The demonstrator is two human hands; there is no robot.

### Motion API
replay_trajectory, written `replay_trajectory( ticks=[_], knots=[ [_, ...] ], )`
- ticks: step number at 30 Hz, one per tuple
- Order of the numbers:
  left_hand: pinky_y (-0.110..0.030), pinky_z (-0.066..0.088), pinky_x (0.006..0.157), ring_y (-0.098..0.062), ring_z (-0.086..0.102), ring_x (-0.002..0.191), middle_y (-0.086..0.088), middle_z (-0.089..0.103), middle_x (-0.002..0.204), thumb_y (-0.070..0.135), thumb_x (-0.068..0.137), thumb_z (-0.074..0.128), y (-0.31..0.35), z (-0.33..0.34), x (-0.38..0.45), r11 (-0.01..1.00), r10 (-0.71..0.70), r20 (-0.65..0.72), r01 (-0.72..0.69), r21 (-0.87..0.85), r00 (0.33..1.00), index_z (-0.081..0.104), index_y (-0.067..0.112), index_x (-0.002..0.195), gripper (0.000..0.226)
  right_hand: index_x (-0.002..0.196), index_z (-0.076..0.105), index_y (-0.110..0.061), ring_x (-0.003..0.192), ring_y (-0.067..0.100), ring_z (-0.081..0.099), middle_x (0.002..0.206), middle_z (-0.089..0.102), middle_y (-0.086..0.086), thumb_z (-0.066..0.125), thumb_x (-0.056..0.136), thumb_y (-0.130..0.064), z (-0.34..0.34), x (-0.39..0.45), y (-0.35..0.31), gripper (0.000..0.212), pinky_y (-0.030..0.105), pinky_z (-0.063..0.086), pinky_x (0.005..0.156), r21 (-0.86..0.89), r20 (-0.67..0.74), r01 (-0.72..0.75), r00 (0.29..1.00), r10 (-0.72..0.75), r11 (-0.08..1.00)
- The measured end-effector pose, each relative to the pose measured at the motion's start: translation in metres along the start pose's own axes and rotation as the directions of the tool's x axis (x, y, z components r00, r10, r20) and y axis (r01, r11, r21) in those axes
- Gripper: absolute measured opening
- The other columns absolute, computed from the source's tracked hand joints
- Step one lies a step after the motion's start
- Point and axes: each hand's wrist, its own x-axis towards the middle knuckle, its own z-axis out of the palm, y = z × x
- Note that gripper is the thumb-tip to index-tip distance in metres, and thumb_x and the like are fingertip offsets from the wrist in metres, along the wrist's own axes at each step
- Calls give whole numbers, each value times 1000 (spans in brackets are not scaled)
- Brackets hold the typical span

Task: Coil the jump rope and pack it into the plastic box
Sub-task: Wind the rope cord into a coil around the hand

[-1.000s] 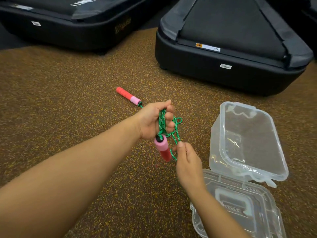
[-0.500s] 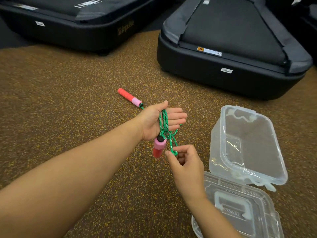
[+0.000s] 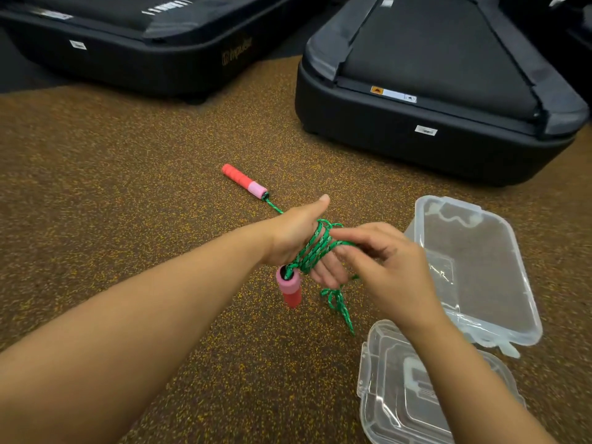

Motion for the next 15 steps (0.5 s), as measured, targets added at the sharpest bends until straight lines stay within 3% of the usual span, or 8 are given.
replay_trajectory(
  ticks=[4, 9, 12, 15],
  knots=[
    [-24, 52, 49, -27, 68, 54, -19, 70, 65, 72, 83, -6, 7, 0, -2, 991, -63, 159, 44, 123, 985, 64, -3, 94, 104, 87, 72, -34, 77, 3, 60, 79, 64, -15, 75, 77, -13, -10, 16, 4, 24, 20, 46, 72, -17, -46, -19, 999, 19, 1000],
    [-29, 54, 60, -27, 70, 61, -18, 72, 71, 78, 78, -6, 10, -2, -6, 994, -81, 293, 57, 90, 953, 63, -6, 104, 112, 90, 72, -30, 81, 2, 60, 82, 66, -15, 74, 79, -15, -13, 21, 14, 20, 18, 46, 74, -28, -44, -52, 998, 51, 998],
    [-29, 55, 63, -22, 71, 64, -13, 74, 73, 62, 89, 19, 10, -2, -12, 998, -43, 319, 27, 53, 947, 71, 2, 98, 80, 90, 72, -31, 84, 1, 63, 86, 70, -13, 72, 81, -16, -10, 18, 24, 18, 20, 48, 79, 27, -59, -131, 989, 133, 991],
    [-20, 55, 59, -13, 71, 61, -4, 74, 71, 29, 86, 42, 9, 2, -19, 997, 74, 279, -75, -8, 957, 77, 12, 91, 39, 85, 73, -27, 76, 3, 64, 78, 73, -11, 67, 84, -10, -1, 13, 33, 18, 22, 51, 73, 295, -63, -287, 946, 318, 912]
  ],
)
